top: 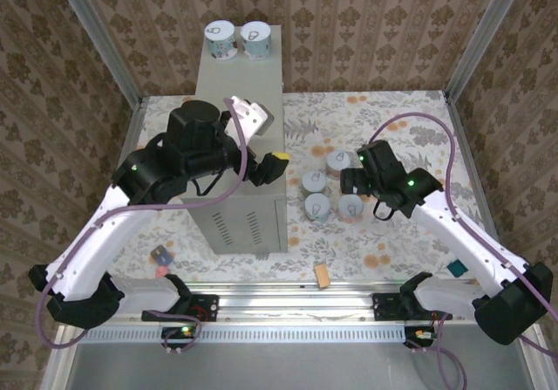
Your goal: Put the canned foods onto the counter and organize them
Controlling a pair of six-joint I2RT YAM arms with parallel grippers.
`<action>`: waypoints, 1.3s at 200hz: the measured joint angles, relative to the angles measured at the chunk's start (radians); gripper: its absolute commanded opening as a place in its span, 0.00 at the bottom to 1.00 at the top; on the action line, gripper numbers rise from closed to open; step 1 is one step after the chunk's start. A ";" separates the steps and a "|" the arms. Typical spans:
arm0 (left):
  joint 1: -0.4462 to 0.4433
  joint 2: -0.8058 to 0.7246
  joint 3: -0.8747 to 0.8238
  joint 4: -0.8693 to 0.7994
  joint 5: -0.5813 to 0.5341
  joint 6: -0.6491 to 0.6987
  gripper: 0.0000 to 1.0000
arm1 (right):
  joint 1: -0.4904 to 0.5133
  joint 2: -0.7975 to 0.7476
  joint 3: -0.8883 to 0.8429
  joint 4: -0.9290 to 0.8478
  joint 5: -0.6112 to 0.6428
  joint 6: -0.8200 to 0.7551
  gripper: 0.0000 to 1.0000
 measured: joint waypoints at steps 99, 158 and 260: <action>-0.088 0.011 -0.072 0.090 -0.090 -0.023 1.00 | 0.114 0.154 -0.135 -0.010 0.000 0.187 1.00; -0.090 -0.018 -0.120 0.115 -0.090 -0.023 1.00 | 0.166 0.301 -0.153 0.093 0.014 0.268 0.99; -0.090 -0.040 -0.127 0.136 -0.102 -0.023 1.00 | 0.166 0.345 -0.162 0.201 0.076 0.296 0.91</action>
